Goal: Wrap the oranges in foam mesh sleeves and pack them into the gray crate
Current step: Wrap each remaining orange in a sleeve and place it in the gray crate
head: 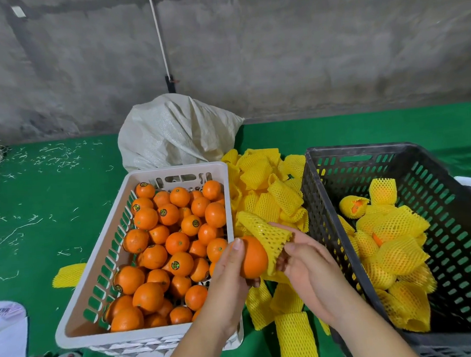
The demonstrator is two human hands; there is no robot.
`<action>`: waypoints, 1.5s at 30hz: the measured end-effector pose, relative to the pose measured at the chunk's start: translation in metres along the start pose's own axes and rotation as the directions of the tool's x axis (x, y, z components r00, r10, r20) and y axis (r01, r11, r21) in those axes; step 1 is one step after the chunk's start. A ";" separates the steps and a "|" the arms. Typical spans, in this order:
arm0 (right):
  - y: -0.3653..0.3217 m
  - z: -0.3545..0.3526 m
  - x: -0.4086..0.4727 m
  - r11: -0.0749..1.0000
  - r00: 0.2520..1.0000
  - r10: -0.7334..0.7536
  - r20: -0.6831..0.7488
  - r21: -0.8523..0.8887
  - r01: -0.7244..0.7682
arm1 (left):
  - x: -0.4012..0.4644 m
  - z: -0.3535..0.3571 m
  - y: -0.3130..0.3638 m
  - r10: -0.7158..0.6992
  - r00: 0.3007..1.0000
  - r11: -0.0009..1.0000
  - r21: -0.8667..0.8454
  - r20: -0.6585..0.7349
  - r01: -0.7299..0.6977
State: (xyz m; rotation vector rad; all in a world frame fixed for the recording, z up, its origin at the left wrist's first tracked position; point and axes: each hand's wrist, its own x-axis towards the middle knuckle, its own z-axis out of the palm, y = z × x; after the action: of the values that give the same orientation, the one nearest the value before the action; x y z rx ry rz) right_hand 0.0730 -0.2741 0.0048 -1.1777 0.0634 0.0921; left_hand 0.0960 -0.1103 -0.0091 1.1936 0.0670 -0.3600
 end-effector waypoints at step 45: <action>-0.001 0.016 0.005 0.510 0.872 -0.484 -0.074 -0.833 0.213 | -0.001 0.002 -0.005 0.220 0.976 0.936 0.281 -0.001 -0.211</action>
State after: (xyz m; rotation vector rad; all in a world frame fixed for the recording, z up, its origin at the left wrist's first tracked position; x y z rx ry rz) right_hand 0.0780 -0.2594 0.0119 -2.1180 0.0441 -0.4959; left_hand 0.0930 -0.1138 -0.0123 1.4720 -0.0897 -0.1588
